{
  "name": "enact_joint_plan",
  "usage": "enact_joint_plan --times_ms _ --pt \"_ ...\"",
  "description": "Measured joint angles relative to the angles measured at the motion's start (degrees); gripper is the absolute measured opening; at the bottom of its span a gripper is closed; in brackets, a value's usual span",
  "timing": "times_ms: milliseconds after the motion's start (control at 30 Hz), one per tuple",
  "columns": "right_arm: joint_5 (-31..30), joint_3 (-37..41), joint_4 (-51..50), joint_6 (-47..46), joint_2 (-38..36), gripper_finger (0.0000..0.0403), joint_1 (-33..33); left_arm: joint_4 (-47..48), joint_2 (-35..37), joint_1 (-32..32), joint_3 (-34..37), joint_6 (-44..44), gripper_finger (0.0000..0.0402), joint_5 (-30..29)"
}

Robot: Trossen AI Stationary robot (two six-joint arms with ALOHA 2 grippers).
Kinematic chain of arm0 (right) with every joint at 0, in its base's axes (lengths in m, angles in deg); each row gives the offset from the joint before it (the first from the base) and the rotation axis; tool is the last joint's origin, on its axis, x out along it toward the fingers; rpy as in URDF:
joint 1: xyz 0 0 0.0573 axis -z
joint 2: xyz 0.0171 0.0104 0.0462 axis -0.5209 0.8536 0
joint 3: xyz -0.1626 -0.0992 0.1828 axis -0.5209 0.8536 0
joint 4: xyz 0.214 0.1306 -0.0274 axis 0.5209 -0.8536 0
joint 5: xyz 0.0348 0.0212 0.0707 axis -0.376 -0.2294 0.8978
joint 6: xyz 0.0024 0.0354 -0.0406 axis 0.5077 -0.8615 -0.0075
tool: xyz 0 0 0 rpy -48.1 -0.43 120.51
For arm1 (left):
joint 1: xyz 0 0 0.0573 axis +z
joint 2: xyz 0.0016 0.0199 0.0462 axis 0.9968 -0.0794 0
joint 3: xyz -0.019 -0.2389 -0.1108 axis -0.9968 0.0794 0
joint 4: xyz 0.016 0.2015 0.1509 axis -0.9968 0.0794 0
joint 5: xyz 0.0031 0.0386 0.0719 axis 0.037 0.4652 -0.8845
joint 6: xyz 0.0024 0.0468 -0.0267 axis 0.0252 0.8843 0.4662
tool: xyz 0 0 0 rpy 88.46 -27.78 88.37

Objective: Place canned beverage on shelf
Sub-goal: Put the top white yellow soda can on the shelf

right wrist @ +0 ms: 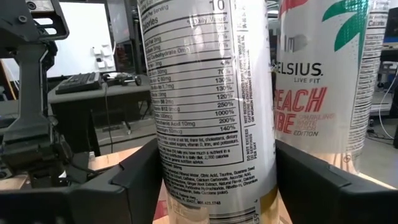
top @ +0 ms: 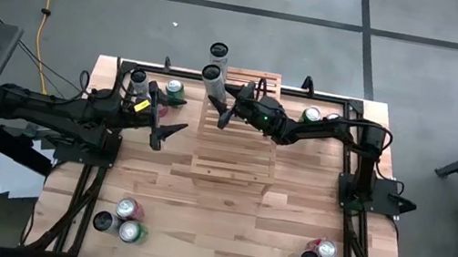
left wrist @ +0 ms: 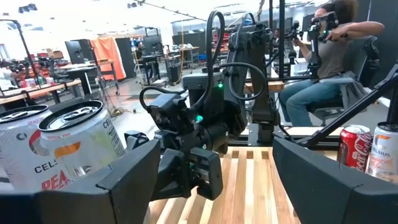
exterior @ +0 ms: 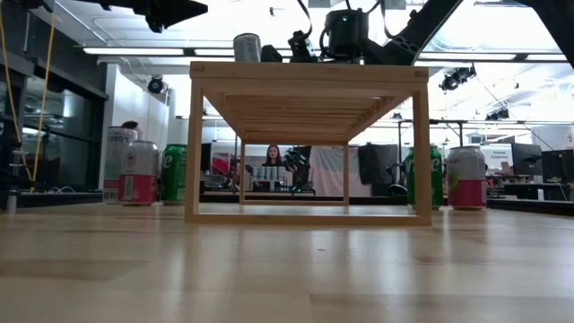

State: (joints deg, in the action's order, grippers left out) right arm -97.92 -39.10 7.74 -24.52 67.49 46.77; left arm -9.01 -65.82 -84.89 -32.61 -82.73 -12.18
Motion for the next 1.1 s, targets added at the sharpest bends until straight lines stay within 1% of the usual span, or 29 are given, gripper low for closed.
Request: enact_joint_plan --times_ms 233,1100 --pt "0.2 0.0 -0.3 0.0 0.0 0.0274 0.0 0.7 0.0 0.0 0.0 -0.5 0.0303 0.0" --pt "0.3 0.0 -0.8 -0.1 0.0 0.0277 0.0 0.7 0.0 0.0 0.0 -1.0 0.0303 0.0"
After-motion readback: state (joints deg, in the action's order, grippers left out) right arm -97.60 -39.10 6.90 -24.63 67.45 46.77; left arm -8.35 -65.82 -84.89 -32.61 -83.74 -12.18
